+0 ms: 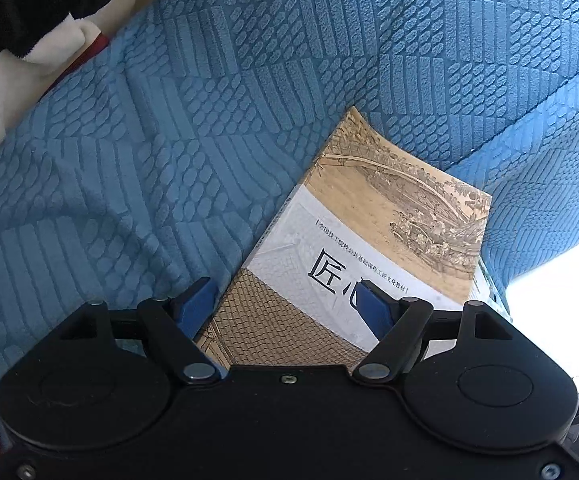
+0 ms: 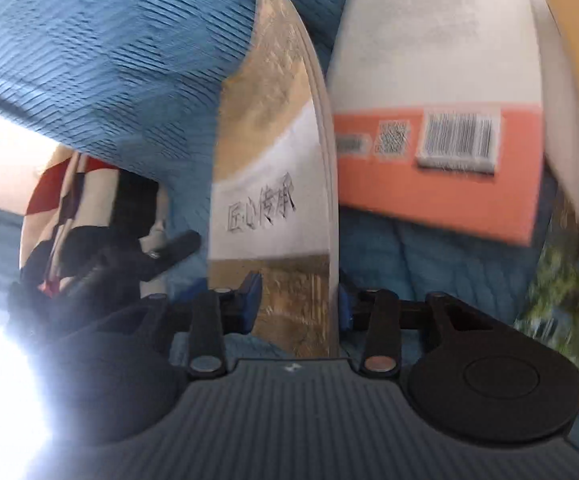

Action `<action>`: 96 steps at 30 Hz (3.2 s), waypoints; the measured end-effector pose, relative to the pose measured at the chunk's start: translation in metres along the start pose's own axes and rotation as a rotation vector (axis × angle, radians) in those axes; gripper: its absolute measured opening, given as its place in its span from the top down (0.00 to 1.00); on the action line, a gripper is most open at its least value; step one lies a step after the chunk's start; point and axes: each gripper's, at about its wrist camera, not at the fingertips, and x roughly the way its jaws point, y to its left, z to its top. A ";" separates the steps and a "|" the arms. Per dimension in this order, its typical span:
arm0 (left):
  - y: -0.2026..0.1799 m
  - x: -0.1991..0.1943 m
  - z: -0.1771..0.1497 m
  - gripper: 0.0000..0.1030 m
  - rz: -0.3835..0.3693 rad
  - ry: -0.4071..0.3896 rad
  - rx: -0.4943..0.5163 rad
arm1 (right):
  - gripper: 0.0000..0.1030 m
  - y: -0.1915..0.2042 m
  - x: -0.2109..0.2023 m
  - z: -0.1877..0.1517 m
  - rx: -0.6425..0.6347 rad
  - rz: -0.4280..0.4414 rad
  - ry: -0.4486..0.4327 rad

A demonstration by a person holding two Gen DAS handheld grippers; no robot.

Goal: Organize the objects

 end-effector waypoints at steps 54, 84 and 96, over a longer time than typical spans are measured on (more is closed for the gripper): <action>0.008 -0.129 -0.014 0.88 -0.288 -0.050 -0.099 | 0.84 0.098 -0.117 -0.009 -0.224 0.087 -0.098; 0.027 -0.102 -0.091 0.83 0.030 0.103 0.038 | 0.82 0.073 -0.048 -0.080 -0.448 -0.181 0.077; 0.015 -0.092 -0.101 0.67 0.158 0.115 0.108 | 0.78 0.060 -0.037 -0.086 -0.451 -0.247 0.109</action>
